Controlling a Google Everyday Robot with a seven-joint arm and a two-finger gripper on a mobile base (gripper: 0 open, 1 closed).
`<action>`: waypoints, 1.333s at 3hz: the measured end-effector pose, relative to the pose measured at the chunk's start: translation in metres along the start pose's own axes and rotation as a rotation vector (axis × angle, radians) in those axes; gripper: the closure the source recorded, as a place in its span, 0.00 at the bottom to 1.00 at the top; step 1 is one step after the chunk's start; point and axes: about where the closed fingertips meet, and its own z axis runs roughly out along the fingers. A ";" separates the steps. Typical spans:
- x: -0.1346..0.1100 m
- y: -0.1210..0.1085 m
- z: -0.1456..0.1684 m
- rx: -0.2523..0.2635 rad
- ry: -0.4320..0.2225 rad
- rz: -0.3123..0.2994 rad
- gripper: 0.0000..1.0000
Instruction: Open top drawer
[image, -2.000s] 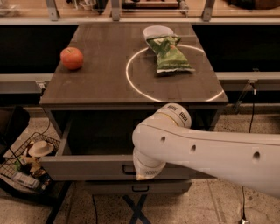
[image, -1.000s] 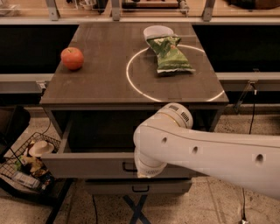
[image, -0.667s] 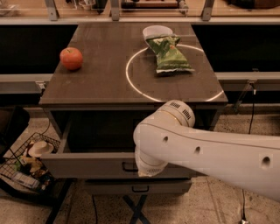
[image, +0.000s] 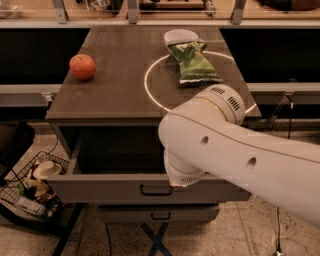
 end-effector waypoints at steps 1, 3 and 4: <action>0.008 -0.010 -0.016 0.019 0.017 -0.009 1.00; 0.022 -0.055 -0.003 0.087 0.031 -0.053 1.00; 0.035 -0.082 0.010 0.119 0.037 -0.052 1.00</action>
Offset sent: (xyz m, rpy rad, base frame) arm 0.0542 -0.0171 0.0203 -0.0387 -0.0975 0.0552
